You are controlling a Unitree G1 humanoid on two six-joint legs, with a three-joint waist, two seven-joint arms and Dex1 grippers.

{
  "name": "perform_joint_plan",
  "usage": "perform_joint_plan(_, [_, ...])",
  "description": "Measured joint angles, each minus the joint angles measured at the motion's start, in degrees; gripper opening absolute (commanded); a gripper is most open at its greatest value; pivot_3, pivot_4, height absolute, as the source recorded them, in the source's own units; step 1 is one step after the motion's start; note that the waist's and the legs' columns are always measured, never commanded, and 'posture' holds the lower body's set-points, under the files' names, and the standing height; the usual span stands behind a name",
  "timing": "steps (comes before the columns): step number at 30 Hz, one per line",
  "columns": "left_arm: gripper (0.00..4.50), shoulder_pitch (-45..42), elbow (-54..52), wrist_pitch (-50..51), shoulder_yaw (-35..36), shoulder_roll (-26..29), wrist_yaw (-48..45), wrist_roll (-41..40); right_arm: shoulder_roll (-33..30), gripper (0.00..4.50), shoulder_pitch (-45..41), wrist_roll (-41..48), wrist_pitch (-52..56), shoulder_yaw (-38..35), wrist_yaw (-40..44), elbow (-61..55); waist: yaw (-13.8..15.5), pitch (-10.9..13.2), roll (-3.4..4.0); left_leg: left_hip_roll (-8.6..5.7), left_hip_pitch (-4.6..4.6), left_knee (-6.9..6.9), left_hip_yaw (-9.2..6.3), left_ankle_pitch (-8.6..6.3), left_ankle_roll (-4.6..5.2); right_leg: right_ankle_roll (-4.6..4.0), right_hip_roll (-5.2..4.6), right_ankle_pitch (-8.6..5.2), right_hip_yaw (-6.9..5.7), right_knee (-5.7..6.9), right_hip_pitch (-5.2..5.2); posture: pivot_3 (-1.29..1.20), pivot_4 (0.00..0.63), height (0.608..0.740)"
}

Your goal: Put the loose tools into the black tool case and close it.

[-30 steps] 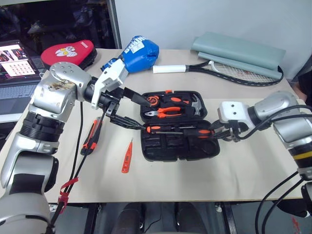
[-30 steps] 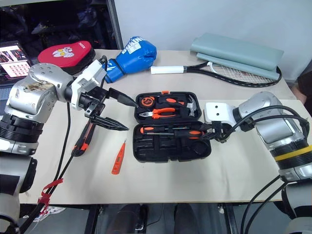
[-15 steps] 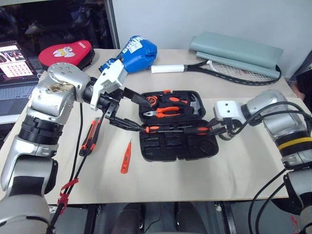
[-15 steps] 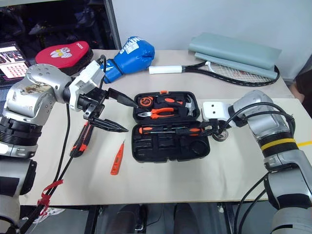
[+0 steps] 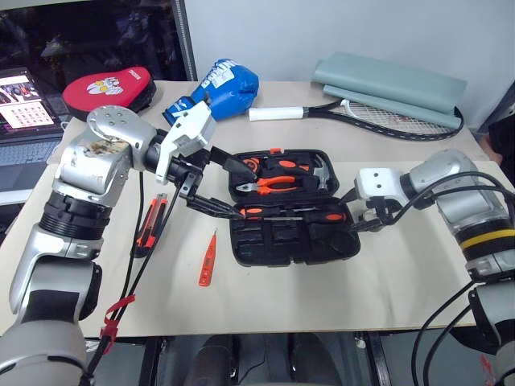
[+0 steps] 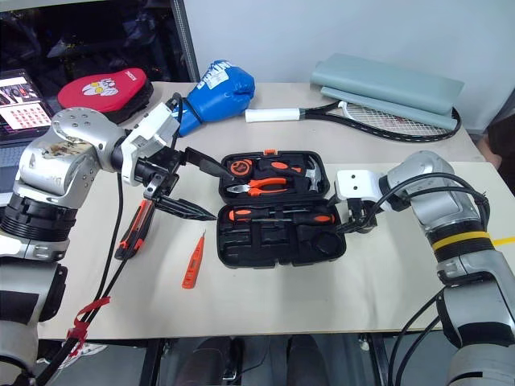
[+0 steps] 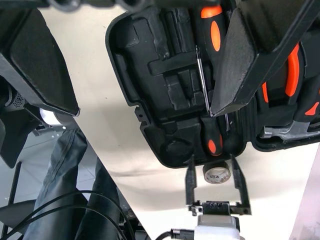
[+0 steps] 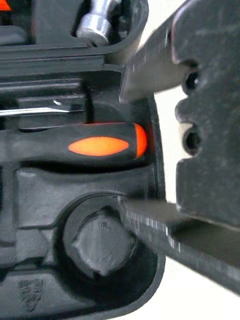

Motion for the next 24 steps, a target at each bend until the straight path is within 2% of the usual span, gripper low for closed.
perform_joint_plan(2, [4.5, -0.02, 0.48, -0.09, -0.01, -0.3, -0.12, 0.38, 0.16, 4.0, -0.49, 2.56, 5.51, -2.17, 0.0, -2.99, 0.0, 0.0, 0.0, 0.0, 0.0, 0.0, -0.01, 0.0, 0.0, 0.0, 0.0, 0.0, 0.0, 0.01, 0.0, 0.0, 0.15, 0.736])
perform_joint_plan(3, [4.5, -0.02, 0.62, -0.13, -0.02, -0.33, -0.15, 0.45, 0.34, 3.44, -0.61, 3.5, 7.47, -2.96, -0.09, -4.01, 0.01, 0.0, 0.0, 0.0, 0.0, 0.0, -0.01, 0.0, 0.0, 0.0, 0.0, 0.0, 0.0, 0.02, 0.01, 0.0, 0.15, 0.736])
perform_joint_plan(5, [4.5, -0.01, 0.9, -0.31, -0.02, -0.33, -0.2, 0.48, 1.37, 2.99, -0.57, 4.58, 11.17, -3.81, -0.7, -5.54, 0.02, 0.0, 0.0, 0.0, 0.01, 0.0, -0.02, 0.0, 0.01, 0.0, 0.0, 0.0, -0.01, 0.02, 0.02, 0.0, 0.15, 0.736])
perform_joint_plan(7, [4.5, -0.01, 0.9, -0.59, -0.04, -0.37, -0.22, 0.48, 2.75, 2.19, 0.28, 5.07, 12.85, -3.91, -1.9, -6.21, 0.06, 0.0, 0.0, -0.01, 0.0, 0.0, -0.02, 0.0, 0.01, 0.0, 0.0, 0.0, -0.01, 0.02, 0.02, 0.0, 0.15, 0.736])
perform_joint_plan(9, [4.5, -0.01, 0.91, -0.9, -0.04, -0.34, -0.24, 0.47, 3.75, 1.62, 1.43, 4.93, 13.52, -3.9, -3.12, -5.99, 0.07, 0.0, 0.0, -0.01, -0.01, 0.0, -0.01, 0.0, 0.01, 0.0, 0.0, 0.0, -0.01, 0.03, 0.01, 0.0, 0.15, 0.736])
perform_joint_plan(13, [4.5, -0.01, 0.91, -1.0, -0.09, -0.34, -0.24, 0.46, 5.02, 0.19, 1.62, 4.59, 14.03, -3.88, -5.02, -5.69, 0.08, 0.0, 0.0, -0.02, -0.01, 0.0, -0.01, 0.0, 0.01, 0.0, 0.0, 0.0, -0.01, 0.05, 0.0, 0.0, 0.15, 0.736])
perform_joint_plan(14, [4.5, -0.01, 0.91, -1.01, -0.09, -0.34, -0.25, 0.46, 5.07, 0.08, 1.62, 4.37, 14.03, -3.88, -5.17, -5.69, 0.09, 0.0, 0.0, -0.02, -0.01, 0.0, -0.02, 0.0, 0.01, 0.0, 0.0, 0.0, -0.01, 0.05, 0.0, 0.0, 0.15, 0.736])
perform_joint_plan(24, [4.5, 0.0, 0.82, -1.02, -0.14, -0.1, -0.25, 0.48, 7.07, 0.08, 3.87, 3.74, 14.31, -2.12, -5.26, -7.08, -0.05, 0.0, 0.0, -0.02, 0.0, 0.0, -0.01, 0.0, 0.0, 0.0, 0.0, 0.0, 0.0, 0.05, 0.0, 0.0, 0.15, 0.736])
